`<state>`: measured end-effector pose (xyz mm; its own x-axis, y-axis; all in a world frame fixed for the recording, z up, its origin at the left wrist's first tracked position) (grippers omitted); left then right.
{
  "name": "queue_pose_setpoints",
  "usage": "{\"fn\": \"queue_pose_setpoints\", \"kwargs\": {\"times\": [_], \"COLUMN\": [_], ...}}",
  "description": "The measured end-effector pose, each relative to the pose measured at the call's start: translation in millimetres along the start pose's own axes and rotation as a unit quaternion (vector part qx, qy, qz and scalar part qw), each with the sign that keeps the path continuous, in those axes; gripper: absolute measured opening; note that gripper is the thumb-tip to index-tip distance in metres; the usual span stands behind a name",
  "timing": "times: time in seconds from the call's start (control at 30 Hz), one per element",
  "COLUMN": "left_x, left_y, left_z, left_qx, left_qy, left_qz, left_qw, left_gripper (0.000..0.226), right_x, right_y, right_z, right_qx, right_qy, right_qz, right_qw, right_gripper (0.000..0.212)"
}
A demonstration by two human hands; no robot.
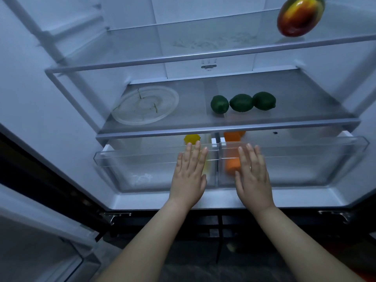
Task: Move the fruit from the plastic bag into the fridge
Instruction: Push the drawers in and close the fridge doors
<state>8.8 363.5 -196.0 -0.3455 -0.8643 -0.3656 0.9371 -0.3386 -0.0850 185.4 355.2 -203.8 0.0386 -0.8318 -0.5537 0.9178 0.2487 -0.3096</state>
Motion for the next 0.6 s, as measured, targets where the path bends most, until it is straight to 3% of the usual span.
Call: {"fn": "queue_pose_setpoints", "kwargs": {"times": [0.6], "left_x": [-37], "left_y": [-1], "left_z": [-25], "left_qx": [0.034], "left_qy": [-0.026], "left_qz": [0.102], "left_qw": [0.994], "left_gripper": [0.096], "right_x": [-41], "right_y": [14], "right_z": [-24], "right_qx": [-0.022], "right_qy": [-0.091], "right_qz": [-0.008], "right_qw": [0.996], "right_gripper": [0.08]}}
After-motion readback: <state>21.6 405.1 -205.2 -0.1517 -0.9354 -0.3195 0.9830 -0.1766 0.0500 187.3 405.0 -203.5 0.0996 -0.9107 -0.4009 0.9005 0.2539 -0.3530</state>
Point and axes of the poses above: each hand's wrist, its own x-axis away from the middle knuckle, its own z-axis out of the back of the hand, y = z × x, the point moved 5 cm from there along -x, towards the middle knuckle, and after that the axes turned 4 degrees about -z, right-handed, at the moved point
